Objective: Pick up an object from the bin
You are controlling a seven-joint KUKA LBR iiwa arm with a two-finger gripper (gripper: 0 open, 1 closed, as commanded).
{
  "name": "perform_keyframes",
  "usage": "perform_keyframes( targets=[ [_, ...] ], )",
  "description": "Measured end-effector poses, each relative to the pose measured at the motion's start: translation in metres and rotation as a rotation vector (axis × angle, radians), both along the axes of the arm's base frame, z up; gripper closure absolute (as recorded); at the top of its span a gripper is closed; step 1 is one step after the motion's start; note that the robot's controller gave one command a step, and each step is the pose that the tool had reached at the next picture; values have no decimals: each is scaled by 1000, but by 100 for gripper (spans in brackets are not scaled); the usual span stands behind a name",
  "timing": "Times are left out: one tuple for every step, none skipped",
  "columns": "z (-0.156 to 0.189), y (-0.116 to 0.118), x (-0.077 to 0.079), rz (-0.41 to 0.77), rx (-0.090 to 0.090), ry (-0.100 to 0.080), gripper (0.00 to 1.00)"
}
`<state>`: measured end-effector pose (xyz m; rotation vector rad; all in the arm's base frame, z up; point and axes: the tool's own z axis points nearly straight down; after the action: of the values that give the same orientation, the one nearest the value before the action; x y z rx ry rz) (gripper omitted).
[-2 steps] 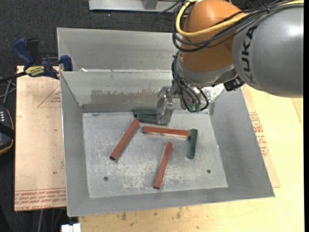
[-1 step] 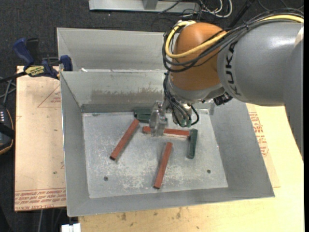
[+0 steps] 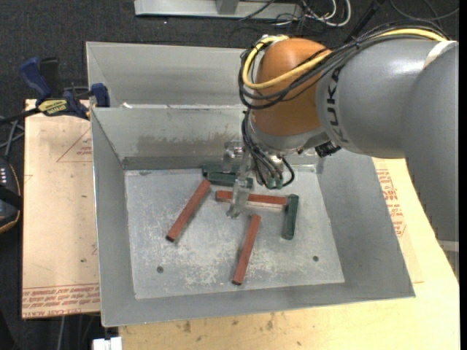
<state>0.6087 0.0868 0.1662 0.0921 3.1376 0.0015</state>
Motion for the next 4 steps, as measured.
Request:
perform_keyframes(
  targets=[
    [0,0,0,0,0,0,0],
    [-93,1,50,-6,2,-5,100],
    [-95,1,48,-5,1,2,0],
    [-93,1,49,-5,1,-4,100]
  ],
)
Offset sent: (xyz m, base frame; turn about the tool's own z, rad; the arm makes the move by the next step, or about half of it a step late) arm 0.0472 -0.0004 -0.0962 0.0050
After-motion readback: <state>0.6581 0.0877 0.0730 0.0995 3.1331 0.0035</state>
